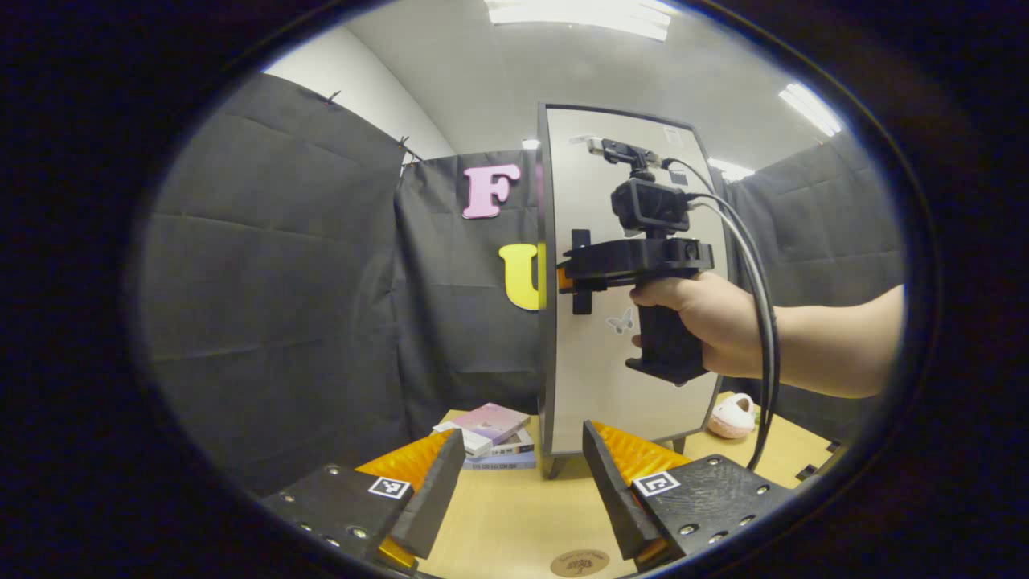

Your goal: Open the cabinet door with the right hand, grasp the bottle in the cabinet with the left hand and place it on the coaster, then close the cabinet door with the right hand.

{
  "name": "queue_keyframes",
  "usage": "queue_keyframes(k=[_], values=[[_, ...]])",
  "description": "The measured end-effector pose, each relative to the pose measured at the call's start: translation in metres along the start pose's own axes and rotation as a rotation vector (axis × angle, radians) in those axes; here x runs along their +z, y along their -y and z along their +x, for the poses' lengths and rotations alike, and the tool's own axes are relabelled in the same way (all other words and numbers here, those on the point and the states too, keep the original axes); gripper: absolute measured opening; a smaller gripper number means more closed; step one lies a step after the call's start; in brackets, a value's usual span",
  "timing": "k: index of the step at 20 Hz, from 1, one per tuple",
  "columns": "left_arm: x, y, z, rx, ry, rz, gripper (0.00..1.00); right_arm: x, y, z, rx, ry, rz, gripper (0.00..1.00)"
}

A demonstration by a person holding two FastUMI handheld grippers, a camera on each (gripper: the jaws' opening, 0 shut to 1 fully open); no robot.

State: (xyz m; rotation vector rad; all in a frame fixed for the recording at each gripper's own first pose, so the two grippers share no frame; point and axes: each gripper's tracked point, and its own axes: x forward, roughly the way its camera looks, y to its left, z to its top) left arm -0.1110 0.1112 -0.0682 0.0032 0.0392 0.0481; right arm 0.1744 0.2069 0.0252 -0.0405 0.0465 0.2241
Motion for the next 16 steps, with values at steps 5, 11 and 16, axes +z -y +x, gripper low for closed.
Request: queue_keyframes(k=[5,11,16], values=[[-0.002,0.005,0.004,-0.025,0.007,0.013,0.84,-0.012,-0.004,0.007,0.048,-0.027,-0.059,0.34],[-0.010,-0.008,0.008,-0.014,-0.014,-0.008,0.84,-0.012,-0.004,0.001,0.157,-0.064,-0.057,0.19],[-0.015,-0.015,0.002,0.006,-0.032,0.000,0.84,-0.010,-0.008,0.000,0.238,-0.047,-0.064,0.17]])
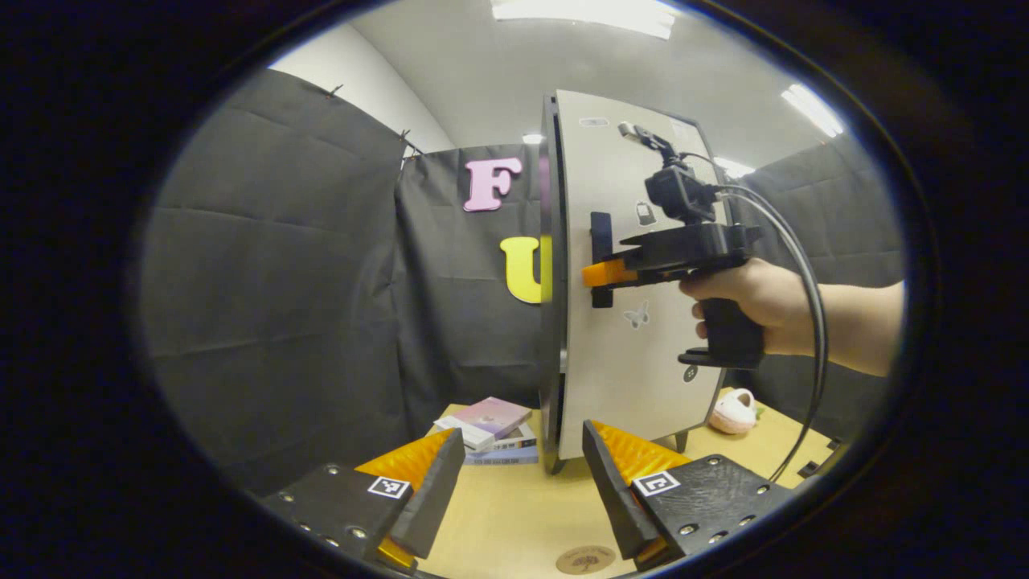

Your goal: Open the cabinet door with the right hand, grasp the bottle in the cabinet with the left hand and place it on the coaster, then close the cabinet door with the right hand.

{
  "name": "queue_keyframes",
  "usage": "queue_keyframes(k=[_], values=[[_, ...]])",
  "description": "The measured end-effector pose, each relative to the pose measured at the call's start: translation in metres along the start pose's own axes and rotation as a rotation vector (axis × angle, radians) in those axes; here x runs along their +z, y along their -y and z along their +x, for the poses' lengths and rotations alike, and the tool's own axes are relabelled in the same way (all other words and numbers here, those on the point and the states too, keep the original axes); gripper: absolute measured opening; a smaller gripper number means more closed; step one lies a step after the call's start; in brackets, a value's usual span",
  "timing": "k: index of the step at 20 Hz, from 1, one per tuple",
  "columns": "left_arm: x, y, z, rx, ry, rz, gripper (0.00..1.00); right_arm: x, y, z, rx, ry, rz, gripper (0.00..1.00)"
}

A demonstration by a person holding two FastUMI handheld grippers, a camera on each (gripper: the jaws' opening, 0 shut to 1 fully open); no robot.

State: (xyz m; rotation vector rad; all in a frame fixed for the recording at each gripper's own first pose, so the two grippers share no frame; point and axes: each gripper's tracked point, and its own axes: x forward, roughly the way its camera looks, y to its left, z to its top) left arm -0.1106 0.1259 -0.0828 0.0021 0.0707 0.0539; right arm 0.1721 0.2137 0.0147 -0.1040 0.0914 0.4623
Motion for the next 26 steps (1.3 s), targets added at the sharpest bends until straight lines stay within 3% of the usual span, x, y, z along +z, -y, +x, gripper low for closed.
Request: queue_keyframes(k=[9,16,17,19,20,23,26], values=[[0.008,0.028,-0.022,0.018,-0.006,0.007,0.85,-0.008,0.002,-0.007,0.177,-0.030,0.004,0.18],[0.038,0.082,-0.030,0.061,0.006,0.079,0.84,-0.007,0.015,-0.011,0.248,-0.036,0.034,0.18],[0.045,0.092,-0.034,0.068,0.012,0.084,0.91,-0.008,0.017,-0.012,0.250,-0.036,0.041,0.18],[0.055,0.115,-0.041,0.064,0.024,0.073,0.91,-0.009,0.025,-0.011,0.248,-0.039,0.038,0.18],[0.058,0.127,-0.042,0.061,0.026,0.067,0.84,-0.011,0.029,-0.011,0.240,-0.041,0.037,0.18],[0.059,0.153,-0.038,0.081,0.024,0.073,0.91,-0.011,0.040,-0.016,0.204,-0.028,0.026,0.18],[0.067,0.175,-0.020,0.101,0.050,0.083,0.84,-0.009,0.050,-0.018,0.149,0.008,0.001,0.17]])
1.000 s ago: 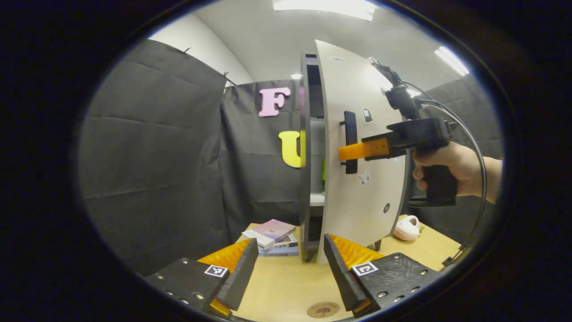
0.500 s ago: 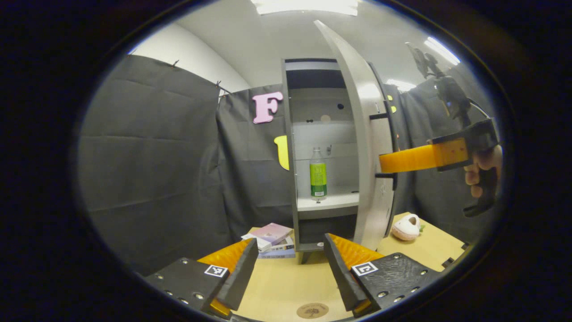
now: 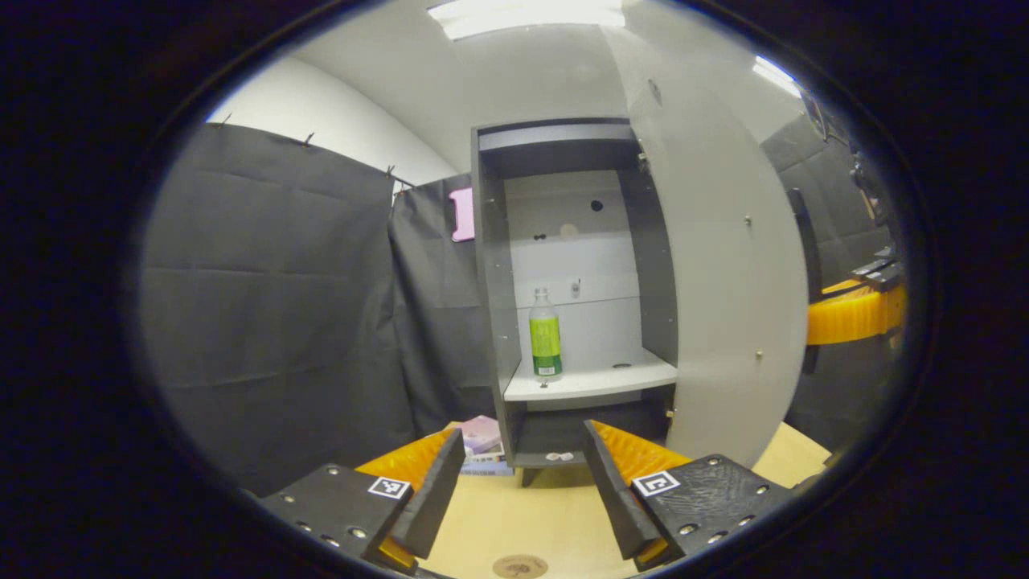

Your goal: Open the cabinet door with the right hand, grasp the bottle in the cabinet with the left hand and place it on the coaster, then close the cabinet door with the right hand.

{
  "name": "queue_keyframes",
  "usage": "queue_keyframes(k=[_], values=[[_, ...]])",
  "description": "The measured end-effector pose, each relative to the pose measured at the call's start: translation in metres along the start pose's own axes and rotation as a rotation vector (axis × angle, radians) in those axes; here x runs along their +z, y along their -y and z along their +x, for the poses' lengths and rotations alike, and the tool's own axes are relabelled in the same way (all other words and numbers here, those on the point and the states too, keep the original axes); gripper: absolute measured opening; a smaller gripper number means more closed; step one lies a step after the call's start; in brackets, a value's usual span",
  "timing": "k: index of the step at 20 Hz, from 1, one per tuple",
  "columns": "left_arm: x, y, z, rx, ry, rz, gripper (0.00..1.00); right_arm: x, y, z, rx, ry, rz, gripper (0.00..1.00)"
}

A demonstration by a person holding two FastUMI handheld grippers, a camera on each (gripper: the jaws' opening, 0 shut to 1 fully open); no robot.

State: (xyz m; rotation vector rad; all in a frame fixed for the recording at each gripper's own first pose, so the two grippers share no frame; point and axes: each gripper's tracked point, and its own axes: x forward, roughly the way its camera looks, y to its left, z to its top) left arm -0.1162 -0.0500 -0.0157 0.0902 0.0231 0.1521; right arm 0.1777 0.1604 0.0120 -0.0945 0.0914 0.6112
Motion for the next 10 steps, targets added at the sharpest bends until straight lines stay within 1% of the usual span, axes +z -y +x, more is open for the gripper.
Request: queue_keyframes(k=[1,2,3,4,5,7,9,10], values=[[-0.005,0.009,0.011,-0.012,-0.004,-0.011,0.91,0.000,0.003,-0.001,-0.019,0.006,-0.010,0.18],[-0.004,0.015,0.022,-0.012,0.003,-0.017,0.84,-0.001,0.005,-0.002,-0.036,0.014,-0.010,0.17],[0.000,0.020,0.034,-0.018,0.012,-0.017,0.84,-0.002,0.007,-0.003,-0.048,0.019,-0.012,0.17],[0.004,0.023,0.048,-0.011,0.020,-0.007,0.92,-0.001,0.009,-0.004,-0.061,0.023,-0.006,0.17],[0.006,0.024,0.061,-0.011,0.020,0.004,0.91,-0.001,0.011,-0.005,-0.077,0.023,0.000,0.15],[0.008,0.036,0.095,-0.047,0.030,0.012,0.92,-0.001,0.015,-0.013,-0.124,0.023,0.008,0.17],[-0.007,0.048,0.129,-0.106,0.020,-0.012,0.77,-0.001,0.027,-0.013,-0.191,0.023,0.003,0.17],[-0.013,0.050,0.143,-0.122,0.026,-0.012,0.84,-0.002,0.031,-0.017,-0.223,0.020,0.014,0.17]])
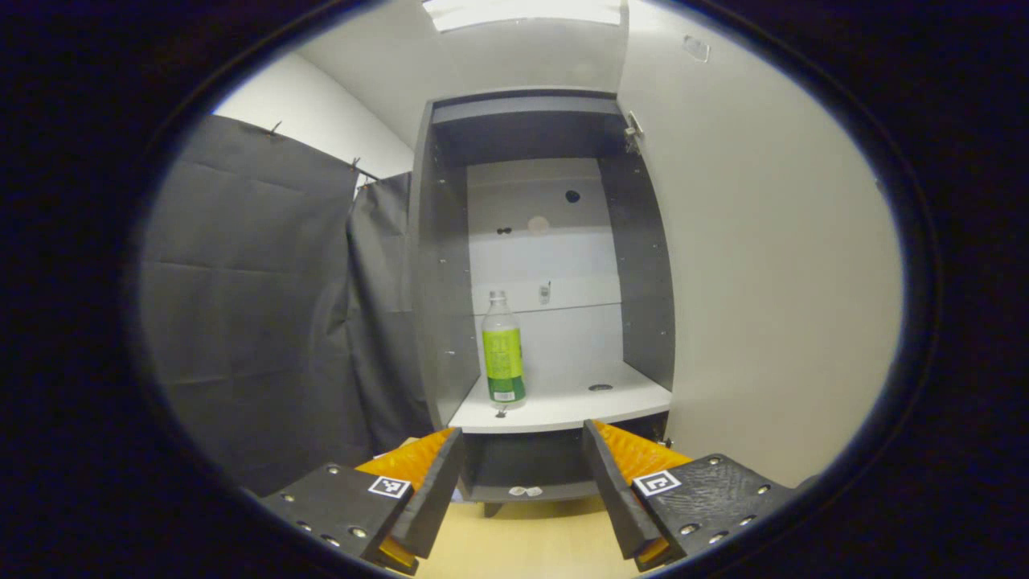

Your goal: Open the cabinet door with the right hand, grasp the bottle in the cabinet with the left hand and place it on the coaster, then close the cabinet door with the right hand.

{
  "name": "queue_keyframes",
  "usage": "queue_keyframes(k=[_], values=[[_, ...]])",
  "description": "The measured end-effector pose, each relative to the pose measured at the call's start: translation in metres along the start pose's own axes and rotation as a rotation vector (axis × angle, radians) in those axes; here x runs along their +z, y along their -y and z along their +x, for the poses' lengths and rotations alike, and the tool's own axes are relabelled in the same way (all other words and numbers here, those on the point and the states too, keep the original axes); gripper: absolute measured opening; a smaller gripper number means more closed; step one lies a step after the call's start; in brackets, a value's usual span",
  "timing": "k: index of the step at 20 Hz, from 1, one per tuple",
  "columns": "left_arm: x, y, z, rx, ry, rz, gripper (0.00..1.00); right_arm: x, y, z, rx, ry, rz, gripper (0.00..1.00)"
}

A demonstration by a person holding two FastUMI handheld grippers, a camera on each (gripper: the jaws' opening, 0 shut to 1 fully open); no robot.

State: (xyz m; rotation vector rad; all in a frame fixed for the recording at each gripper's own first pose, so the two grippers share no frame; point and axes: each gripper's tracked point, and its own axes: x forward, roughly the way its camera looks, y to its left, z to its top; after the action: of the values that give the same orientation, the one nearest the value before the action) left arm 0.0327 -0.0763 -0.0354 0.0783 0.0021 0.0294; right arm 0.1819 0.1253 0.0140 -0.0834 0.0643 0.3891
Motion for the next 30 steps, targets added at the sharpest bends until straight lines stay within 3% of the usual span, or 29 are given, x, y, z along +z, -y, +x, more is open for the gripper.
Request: queue_keyframes(k=[1,3,5,6,7,8,10,11,12,13,14,15,16,18,21,22,27,29,30], values=[[-0.004,-0.004,0.012,0.002,0.007,0.009,0.92,0.000,0.004,0.000,-0.032,-0.002,0.016,0.17],[-0.008,-0.013,0.042,0.016,0.026,0.033,0.91,0.000,0.009,-0.002,-0.119,0.017,0.062,0.14],[-0.007,-0.006,0.077,-0.045,0.044,0.026,0.91,0.001,0.020,-0.006,-0.212,0.030,0.068,0.16],[-0.004,-0.003,0.094,-0.074,0.053,0.026,0.84,0.001,0.027,-0.009,-0.247,0.029,0.056,0.16],[-0.002,-0.005,0.108,-0.090,0.065,0.034,0.77,0.001,0.029,-0.013,-0.266,0.031,0.054,0.16],[0.001,-0.008,0.123,-0.091,0.076,0.049,0.85,0.001,0.026,-0.013,-0.267,0.033,0.059,0.12],[0.010,-0.014,0.148,-0.071,0.105,0.090,0.84,-0.001,0.025,-0.015,-0.273,0.034,0.050,0.05],[0.014,-0.015,0.158,-0.066,0.121,0.097,0.84,0.001,0.029,-0.017,-0.281,0.046,0.042,0.11],[0.018,-0.017,0.168,-0.066,0.133,0.096,0.91,-0.003,0.031,-0.020,-0.297,0.039,0.042,0.12],[0.019,-0.024,0.177,-0.049,0.136,0.088,0.91,-0.009,0.033,-0.023,-0.326,0.022,0.046,0.13],[0.019,-0.031,0.187,-0.035,0.133,0.068,0.91,-0.014,0.038,-0.030,-0.368,0.005,0.048,0.27],[0.017,-0.036,0.194,-0.026,0.126,0.049,0.91,-0.016,0.041,-0.037,-0.408,-0.002,0.057,0.35],[0.018,-0.043,0.204,-0.013,0.123,0.038,0.91,-0.020,0.050,-0.042,-0.466,-0.012,0.067,0.50],[0.015,-0.049,0.224,-0.020,0.114,0.019,0.91,-0.033,0.062,-0.050,-0.557,-0.052,0.092,0.67],[0.003,-0.049,0.253,-0.047,0.081,0.021,0.91,-0.045,0.061,-0.061,-0.630,-0.080,0.146,0.67],[0.001,-0.045,0.262,-0.057,0.080,0.016,0.84,-0.047,0.060,-0.063,-0.648,-0.088,0.154,0.68],[0.008,-0.046,0.282,-0.044,0.092,0.007,0.91,-0.053,0.059,-0.065,-0.683,-0.115,0.147,0.68],[0.009,-0.043,0.279,-0.057,0.084,0.017,0.66,-0.055,0.062,-0.067,-0.704,-0.114,0.164,0.68],[0.008,-0.042,0.275,-0.063,0.070,0.010,0.66,-0.055,0.064,-0.067,-0.710,-0.110,0.172,0.68]])
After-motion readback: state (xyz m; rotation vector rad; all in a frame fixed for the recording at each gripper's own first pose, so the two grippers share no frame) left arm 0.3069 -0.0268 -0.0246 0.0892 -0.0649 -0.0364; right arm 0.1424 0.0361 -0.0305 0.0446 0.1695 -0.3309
